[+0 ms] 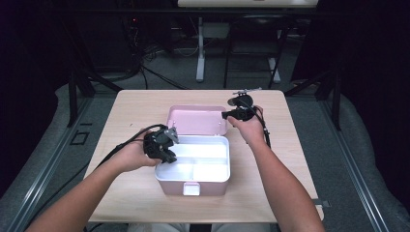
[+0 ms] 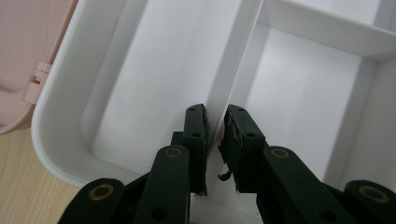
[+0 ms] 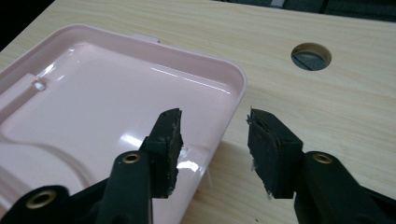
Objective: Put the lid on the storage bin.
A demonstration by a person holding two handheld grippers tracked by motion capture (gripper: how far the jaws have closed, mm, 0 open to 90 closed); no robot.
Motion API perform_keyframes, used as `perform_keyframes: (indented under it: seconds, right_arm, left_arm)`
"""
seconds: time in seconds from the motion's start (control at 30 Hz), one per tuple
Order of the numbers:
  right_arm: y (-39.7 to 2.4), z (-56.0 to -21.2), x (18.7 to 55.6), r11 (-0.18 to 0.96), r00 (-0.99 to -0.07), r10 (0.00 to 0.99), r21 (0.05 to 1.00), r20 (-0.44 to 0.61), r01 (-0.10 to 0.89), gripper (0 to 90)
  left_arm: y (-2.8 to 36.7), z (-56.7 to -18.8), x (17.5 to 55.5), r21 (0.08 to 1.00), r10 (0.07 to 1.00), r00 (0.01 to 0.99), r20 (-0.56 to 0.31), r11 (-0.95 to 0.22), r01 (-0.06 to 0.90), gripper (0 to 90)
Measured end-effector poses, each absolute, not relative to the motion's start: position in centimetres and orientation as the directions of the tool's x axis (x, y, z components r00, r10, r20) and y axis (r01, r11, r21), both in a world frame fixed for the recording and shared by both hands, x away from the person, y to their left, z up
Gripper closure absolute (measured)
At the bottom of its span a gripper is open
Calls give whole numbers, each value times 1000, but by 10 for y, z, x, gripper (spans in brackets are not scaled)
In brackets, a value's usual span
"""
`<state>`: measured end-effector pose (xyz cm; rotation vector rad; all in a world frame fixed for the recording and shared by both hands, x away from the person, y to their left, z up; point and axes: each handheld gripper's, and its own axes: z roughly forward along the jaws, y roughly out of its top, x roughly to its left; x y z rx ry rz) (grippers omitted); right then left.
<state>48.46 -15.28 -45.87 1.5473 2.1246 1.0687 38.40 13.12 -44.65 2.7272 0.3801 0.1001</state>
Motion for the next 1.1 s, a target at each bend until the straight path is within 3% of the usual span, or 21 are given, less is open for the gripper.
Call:
perform_keyframes:
  seconds: [0.53, 0.73, 1.1]
  right_arm:
    - [-138, -481, 510, 63, -249, 943, 617, 221, 784, 664]
    - [-139, -483, 512, 46, -228, 943, 587, 240, 808, 767]
    - [-138, -477, 513, 29, -203, 948, 570, 244, 821, 802]
  left_arm:
    - [132, -447, 384, 385, 272, 962, 18, -890, 245, 786]
    - [132, -447, 384, 386, 272, 962, 18, -890, 244, 786]
    - [131, -447, 384, 387, 270, 963, 17, -890, 243, 787]
